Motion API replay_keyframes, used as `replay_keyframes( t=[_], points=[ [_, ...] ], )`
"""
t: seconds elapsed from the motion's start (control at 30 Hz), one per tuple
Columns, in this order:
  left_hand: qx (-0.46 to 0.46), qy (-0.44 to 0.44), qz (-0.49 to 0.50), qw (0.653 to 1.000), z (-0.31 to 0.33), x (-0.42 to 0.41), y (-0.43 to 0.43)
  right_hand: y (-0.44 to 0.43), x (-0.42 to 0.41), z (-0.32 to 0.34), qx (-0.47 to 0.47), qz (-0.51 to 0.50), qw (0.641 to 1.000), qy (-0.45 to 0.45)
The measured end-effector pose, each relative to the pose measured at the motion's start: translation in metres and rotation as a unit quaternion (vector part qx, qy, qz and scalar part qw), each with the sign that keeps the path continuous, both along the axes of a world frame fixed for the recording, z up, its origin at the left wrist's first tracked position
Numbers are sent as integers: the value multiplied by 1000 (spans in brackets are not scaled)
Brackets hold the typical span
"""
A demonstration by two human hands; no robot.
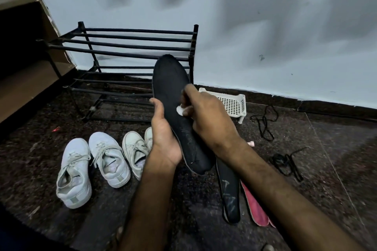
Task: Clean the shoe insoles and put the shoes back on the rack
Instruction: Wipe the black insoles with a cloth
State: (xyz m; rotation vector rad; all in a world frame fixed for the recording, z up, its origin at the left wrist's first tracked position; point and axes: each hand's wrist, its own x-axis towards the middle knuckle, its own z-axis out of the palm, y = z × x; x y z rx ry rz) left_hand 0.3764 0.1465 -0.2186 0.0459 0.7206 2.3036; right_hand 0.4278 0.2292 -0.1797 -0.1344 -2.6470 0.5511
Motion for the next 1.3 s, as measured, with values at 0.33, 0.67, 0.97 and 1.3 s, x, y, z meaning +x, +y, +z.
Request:
replay_keyframes(
  t=[0.33, 0.67, 0.97, 1.3],
  points=[
    [121, -1, 23, 992, 2, -19, -17, -41, 51, -25, -180, 51, 981, 49],
    [129, 15, 63, 989, 9, -30, -25, -34, 66, -19, -125, 82, 989, 13],
    [124, -35, 60, 990, 8, -24, -22, -39, 66, -7, -2, 77, 997, -23],
    [47, 1, 49, 998, 25, -11, -15, -14, 23, -2, -17, 12, 999, 45]
  ],
)
